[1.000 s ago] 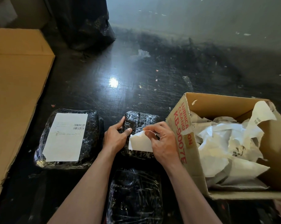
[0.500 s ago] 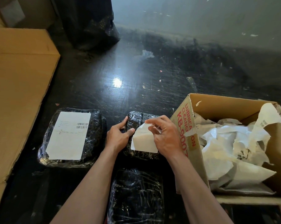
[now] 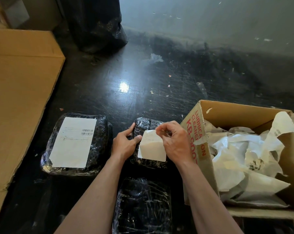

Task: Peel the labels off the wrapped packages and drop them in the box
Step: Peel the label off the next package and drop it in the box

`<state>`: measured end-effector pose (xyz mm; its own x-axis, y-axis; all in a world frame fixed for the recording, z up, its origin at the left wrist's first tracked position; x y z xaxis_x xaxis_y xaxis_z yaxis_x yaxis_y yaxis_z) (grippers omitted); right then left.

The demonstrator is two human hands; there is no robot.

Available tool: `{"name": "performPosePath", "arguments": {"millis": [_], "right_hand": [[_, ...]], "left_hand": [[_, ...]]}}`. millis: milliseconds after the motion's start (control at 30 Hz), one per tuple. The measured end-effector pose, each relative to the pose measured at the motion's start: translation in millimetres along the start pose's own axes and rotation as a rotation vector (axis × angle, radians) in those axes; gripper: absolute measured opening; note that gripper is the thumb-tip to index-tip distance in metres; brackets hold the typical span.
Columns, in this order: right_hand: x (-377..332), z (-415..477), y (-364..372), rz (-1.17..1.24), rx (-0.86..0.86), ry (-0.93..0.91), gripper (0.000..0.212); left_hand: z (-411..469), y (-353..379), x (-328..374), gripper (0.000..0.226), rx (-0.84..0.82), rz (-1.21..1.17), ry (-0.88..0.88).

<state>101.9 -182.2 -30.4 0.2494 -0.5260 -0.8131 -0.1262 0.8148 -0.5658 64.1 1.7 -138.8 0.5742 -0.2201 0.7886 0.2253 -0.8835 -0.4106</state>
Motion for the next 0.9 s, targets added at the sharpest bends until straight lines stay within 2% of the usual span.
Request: {"name": "performPosePath", "arguments": {"millis": [333, 467, 900], "right_hand": [[-3, -20, -2, 0.12, 0.003, -0.001, 0.023], [-4, -39, 0, 0.152, -0.018, -0.025, 0.03], [-18, -65, -5, 0.119, -0.006, -0.037, 0.02]], "left_hand": [[-2, 4, 3, 0.062, 0.069, 0.01, -0.023], [-3, 4, 4, 0.061, 0.083, 0.011, -0.035], [-8, 4, 9, 0.061, 0.095, 0.056, -0.025]]}}
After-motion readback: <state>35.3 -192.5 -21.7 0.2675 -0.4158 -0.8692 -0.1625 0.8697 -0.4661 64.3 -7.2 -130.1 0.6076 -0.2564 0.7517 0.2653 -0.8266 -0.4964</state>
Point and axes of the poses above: each hand's wrist, its own z-axis towards the middle knuckle, its own y-axis out of the palm, x = y × z, the point moved 4 cm from there along z, towards the middle knuckle, and after that the axes turned 3 degrees about -y, right-handed, at the moved point
